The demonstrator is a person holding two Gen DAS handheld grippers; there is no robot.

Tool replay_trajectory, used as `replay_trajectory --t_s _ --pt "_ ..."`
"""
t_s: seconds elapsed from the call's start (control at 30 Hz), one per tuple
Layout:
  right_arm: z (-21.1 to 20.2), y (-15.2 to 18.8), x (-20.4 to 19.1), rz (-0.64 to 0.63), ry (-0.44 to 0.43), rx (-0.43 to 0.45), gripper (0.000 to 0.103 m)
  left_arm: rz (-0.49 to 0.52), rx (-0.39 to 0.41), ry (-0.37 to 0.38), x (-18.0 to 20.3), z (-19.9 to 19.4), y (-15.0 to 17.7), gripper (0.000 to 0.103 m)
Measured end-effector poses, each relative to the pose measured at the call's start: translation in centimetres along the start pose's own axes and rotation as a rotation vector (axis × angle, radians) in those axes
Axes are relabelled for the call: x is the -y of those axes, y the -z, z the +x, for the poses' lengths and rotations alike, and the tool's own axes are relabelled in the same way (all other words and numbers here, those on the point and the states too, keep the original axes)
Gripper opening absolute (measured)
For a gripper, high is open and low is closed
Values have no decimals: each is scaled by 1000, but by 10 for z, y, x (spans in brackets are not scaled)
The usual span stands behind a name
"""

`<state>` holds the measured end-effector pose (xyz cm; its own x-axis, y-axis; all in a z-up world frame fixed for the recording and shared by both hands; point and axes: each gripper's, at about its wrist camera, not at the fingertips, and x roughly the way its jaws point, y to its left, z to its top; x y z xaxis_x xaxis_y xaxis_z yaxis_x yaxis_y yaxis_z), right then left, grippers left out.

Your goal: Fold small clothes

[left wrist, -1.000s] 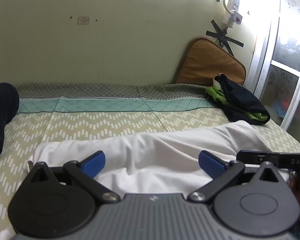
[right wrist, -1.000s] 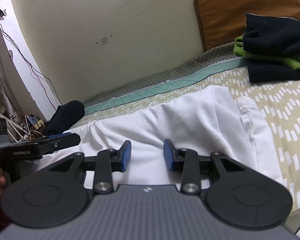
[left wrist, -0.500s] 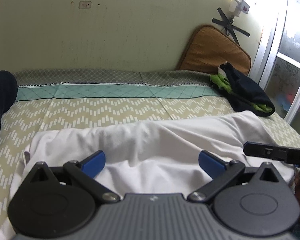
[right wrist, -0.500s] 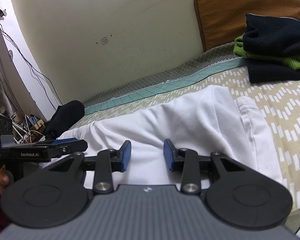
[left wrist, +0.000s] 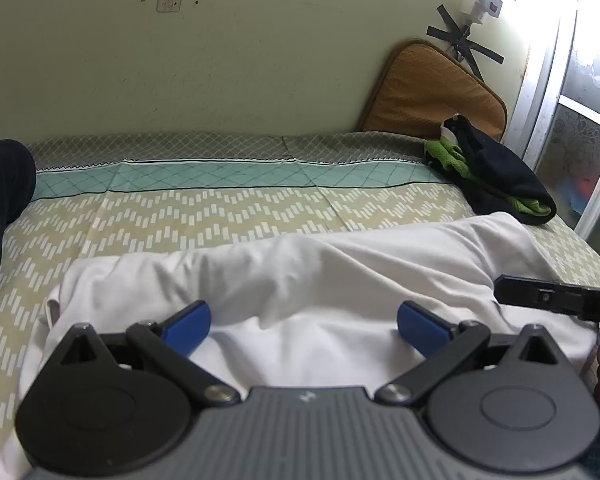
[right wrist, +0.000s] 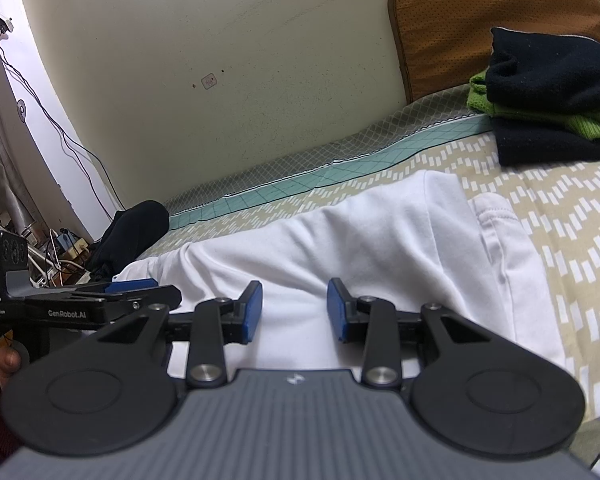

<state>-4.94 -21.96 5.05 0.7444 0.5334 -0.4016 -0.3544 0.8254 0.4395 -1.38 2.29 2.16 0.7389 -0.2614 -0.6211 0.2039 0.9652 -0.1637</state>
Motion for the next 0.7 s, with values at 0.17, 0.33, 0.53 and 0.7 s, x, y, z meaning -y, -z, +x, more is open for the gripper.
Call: replay_trajectory --t_s 0.17,0.33,0.53,0.7 --pt "0 0 0 0 0 0 39 5 -6 -1 0 1 0 103" --pt "0 0 0 -1 0 0 39 8 -10 -1 0 2 0 103" --pt "0 0 0 0 0 0 39 8 -13 -3 0 2 0 103" --pt "0 0 0 -1 0 0 39 18 -28 -5 1 6 -1 103"
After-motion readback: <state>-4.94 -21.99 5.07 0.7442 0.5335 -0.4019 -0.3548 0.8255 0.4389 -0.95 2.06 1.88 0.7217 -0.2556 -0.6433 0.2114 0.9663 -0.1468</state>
